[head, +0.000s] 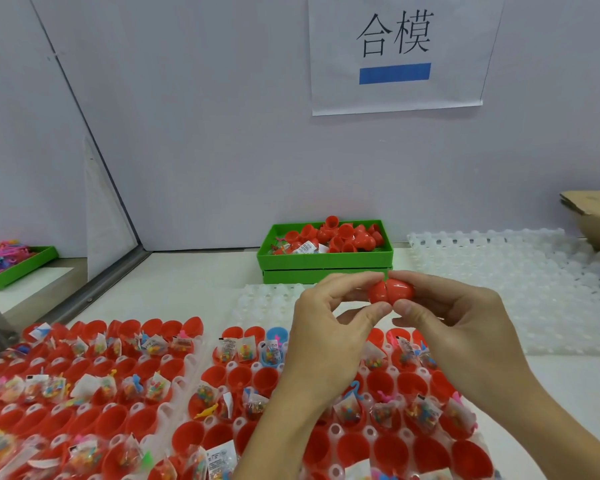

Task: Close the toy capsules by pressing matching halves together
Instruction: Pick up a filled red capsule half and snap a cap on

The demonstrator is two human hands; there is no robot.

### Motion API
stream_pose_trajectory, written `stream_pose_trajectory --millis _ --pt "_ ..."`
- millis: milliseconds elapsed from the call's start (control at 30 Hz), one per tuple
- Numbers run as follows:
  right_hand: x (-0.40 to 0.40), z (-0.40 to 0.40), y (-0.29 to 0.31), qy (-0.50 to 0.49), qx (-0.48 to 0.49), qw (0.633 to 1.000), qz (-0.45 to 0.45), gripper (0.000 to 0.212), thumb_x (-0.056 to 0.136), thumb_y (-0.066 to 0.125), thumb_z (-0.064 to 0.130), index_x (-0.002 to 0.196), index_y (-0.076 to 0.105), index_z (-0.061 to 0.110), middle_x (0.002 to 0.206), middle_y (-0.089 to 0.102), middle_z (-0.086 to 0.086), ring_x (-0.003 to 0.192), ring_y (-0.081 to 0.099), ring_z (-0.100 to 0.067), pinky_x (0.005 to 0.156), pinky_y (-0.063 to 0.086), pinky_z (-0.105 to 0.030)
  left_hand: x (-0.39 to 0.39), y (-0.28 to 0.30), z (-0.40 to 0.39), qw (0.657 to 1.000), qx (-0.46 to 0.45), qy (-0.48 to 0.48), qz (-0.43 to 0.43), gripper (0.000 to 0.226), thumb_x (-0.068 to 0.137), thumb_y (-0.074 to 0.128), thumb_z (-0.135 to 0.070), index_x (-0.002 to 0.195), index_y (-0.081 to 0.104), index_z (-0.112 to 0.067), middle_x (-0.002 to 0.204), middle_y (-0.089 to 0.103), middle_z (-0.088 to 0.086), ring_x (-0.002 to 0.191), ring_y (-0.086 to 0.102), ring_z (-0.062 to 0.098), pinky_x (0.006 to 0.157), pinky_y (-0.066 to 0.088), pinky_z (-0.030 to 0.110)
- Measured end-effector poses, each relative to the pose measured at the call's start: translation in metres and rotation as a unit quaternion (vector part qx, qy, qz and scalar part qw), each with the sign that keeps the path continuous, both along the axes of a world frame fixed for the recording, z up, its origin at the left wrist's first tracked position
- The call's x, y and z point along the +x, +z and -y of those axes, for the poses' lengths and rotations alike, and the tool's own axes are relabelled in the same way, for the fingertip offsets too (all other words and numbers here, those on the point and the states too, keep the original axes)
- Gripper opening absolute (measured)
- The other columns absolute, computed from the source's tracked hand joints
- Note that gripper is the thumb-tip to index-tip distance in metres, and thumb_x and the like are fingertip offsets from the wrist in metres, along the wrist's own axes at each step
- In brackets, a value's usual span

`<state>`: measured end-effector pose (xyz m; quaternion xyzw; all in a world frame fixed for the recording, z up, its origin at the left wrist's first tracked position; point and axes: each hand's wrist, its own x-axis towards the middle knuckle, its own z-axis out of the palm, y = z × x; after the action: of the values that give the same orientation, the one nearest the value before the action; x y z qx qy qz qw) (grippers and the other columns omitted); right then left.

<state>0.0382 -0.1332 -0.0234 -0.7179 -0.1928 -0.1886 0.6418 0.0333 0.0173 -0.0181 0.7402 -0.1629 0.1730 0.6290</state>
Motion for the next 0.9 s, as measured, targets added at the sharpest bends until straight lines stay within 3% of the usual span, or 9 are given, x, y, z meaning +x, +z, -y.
stream_pose_trajectory --millis 167,267,367,533,700,900 --pt "0.0002 0.0016 0.0014 -0.01 -0.01 1.0 0.006 0.044 0.082 0.071 -0.005 0.098 0.072 0.036 0.084 0.077 0.015 0.072 0.074 -0.008 0.067 0.055 -0.013 0.0004 -0.002 0.0004 0.999 -0.038 -0.029 -0.014 0.038 0.082 0.074 0.002 0.114 0.073 -0.019 0.105 0.074 0.0 0.097 0.071 0.011 0.078 0.057 0.019" --pt "0.0003 0.0028 0.0023 -0.007 -0.014 1.0 -0.003 0.043 0.081 0.071 -0.007 0.097 0.072 0.033 0.082 0.077 0.013 0.071 0.074 -0.008 0.067 0.055 -0.012 0.0006 -0.0014 0.0001 0.998 -0.052 -0.028 -0.016 0.039 0.081 0.075 0.004 0.11 0.073 -0.023 0.096 0.076 -0.005 0.088 0.074 0.012 0.072 0.058 0.02" --pt "0.0003 0.0046 0.0042 -0.008 -0.019 1.0 -0.007 0.046 0.079 0.071 -0.01 0.092 0.072 0.034 0.078 0.076 0.013 0.07 0.073 -0.007 0.066 0.054 -0.011 0.0007 -0.0001 0.0003 0.999 -0.048 -0.015 -0.007 0.039 0.078 0.077 0.003 0.1 0.074 -0.028 0.092 0.076 -0.007 0.089 0.073 0.011 0.08 0.058 0.022" --pt "-0.0001 0.0063 0.0058 -0.007 -0.016 1.0 -0.006 0.048 0.078 0.071 -0.01 0.09 0.072 0.036 0.078 0.076 0.017 0.072 0.073 -0.006 0.066 0.054 -0.009 -0.0027 0.0047 0.0006 0.997 -0.066 -0.036 -0.014 0.034 0.078 0.077 0.002 0.099 0.076 -0.025 0.094 0.077 -0.008 0.09 0.072 0.005 0.078 0.054 0.014" --pt "-0.0001 0.0051 0.0039 0.003 -0.008 1.0 -0.008 0.045 0.078 0.07 -0.012 0.092 0.074 0.03 0.077 0.076 0.011 0.068 0.073 -0.008 0.065 0.054 -0.011 -0.0046 0.0064 0.0037 0.998 -0.063 -0.008 -0.02 0.033 0.078 0.077 0.0 0.093 0.075 -0.029 0.086 0.076 -0.015 0.085 0.071 -0.001 0.075 0.052 0.009" --pt "-0.0018 0.0028 0.0003 -0.019 -0.046 0.999 0.013 0.048 0.078 0.071 -0.013 0.092 0.074 0.033 0.082 0.076 0.017 0.075 0.072 0.0 0.071 0.054 -0.011 -0.0034 0.0028 0.006 0.998 -0.05 0.033 -0.027 0.035 0.075 0.078 0.002 0.084 0.077 -0.032 0.082 0.076 -0.016 0.084 0.07 -0.003 0.069 0.052 0.008"
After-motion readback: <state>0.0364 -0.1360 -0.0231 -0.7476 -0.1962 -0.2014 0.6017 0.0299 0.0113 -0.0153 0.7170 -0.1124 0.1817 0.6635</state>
